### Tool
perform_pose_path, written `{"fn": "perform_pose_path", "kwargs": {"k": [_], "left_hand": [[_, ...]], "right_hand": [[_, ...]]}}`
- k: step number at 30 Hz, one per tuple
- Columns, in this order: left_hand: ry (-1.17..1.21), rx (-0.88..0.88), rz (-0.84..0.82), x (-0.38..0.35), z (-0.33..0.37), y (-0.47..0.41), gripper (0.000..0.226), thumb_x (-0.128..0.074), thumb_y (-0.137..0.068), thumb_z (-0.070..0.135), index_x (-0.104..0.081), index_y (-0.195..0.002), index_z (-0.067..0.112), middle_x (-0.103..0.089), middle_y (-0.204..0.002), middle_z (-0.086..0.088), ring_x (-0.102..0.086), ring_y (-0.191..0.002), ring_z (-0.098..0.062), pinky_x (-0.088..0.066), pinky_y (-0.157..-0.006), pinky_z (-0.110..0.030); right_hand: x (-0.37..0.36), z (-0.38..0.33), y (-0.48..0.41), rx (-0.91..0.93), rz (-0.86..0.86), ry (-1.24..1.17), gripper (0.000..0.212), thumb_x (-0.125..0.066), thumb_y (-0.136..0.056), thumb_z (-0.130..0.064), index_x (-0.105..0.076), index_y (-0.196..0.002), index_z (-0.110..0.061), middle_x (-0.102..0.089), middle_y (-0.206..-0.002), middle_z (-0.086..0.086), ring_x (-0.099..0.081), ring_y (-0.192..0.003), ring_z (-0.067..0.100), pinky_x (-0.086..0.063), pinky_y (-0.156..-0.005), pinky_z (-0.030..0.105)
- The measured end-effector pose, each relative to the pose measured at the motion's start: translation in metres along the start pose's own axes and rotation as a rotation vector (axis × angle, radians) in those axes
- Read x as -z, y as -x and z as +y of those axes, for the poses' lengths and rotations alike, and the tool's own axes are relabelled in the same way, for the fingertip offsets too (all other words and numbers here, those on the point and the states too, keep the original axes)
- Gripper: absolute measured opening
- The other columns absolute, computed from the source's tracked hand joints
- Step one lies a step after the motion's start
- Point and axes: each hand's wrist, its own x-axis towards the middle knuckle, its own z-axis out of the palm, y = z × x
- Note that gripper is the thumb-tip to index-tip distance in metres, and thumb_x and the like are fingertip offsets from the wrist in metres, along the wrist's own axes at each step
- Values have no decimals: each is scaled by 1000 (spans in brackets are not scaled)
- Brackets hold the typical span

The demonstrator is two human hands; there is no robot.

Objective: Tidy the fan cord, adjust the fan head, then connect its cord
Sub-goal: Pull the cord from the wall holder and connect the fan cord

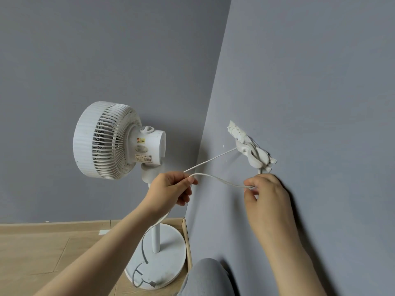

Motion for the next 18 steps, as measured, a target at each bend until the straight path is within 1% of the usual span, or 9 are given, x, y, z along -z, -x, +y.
{"fn": "perform_pose_path", "kwargs": {"k": [1,3,6,11,12,13,15,16,18], "left_hand": [[1,10,1,1,-1,1,22,-55,-95,13,-70,-92,-2,-57,-65,-9,-52,-46,-9,-46,-47,-17],[11,30,-1,3,-4,2,22,-55,-95,13,-70,-91,-3,-56,-65,-10,-52,-45,-9,-45,-47,-17],[26,59,-8,5,-9,4,22,-56,-95,14,-70,-90,-3,-56,-65,-9,-52,-47,-10,-46,-48,-18],[58,121,-88,10,-13,7,23,-58,-93,15,-70,-92,-5,-59,-61,-2,-53,-49,-10,-47,-51,-19],[53,130,-117,11,-14,7,24,-59,-93,17,-71,-93,-4,-60,-62,-2,-54,-50,-10,-47,-52,-19],[49,136,-145,12,-14,7,26,-58,-93,20,-72,-93,-3,-62,-63,-2,-55,-52,-10,-48,-53,-19],[63,149,-183,14,-15,6,28,-57,-93,23,-73,-95,-1,-65,-68,-4,-56,-55,-12,-49,-56,-20],[70,153,-188,14,-16,5,27,-57,-93,21,-73,-96,-1,-66,-69,-5,-57,-56,-12,-50,-57,-20],[56,157,-184,15,-19,3,23,-59,-92,15,-73,-96,-3,-68,-70,-5,-57,-57,-11,-51,-57,-19]], "right_hand": [[-4,1,-1,-4,0,-9,22,-57,-86,-1,-68,-105,-3,-59,-112,8,-64,-95,25,-50,-89,37],[-12,1,-2,-23,5,-23,25,-57,-86,-2,-66,-109,-1,-58,-115,8,-63,-98,25,-49,-92,37],[-24,1,-7,-42,33,-70,27,-57,-85,-1,-65,-111,-1,-58,-116,9,-63,-101,27,-49,-92,40],[-44,2,-18,-31,79,-178,31,-54,-85,0,-64,-114,-2,-57,-118,7,-62,-94,24,-51,-89,40],[-47,2,-20,-33,97,-206,31,-53,-85,0,-64,-114,-2,-58,-118,7,-61,-91,21,-51,-88,38],[-50,1,-22,-35,113,-233,31,-53,-85,1,-64,-113,-3,-59,-118,7,-58,-88,17,-50,-86,33],[-55,0,-28,-42,139,-275,31,-52,-84,2,-66,-111,-4,-60,-118,7,-52,-86,11,-43,-79,17],[-57,-1,-31,-49,150,-295,31,-52,-84,3,-67,-110,-5,-61,-117,7,-52,-87,11,-39,-76,13],[-59,-2,-36,-75,147,-344,33,-51,-83,2,-67,-110,-7,-64,-116,5,-58,-97,16,-38,-75,10]]}}
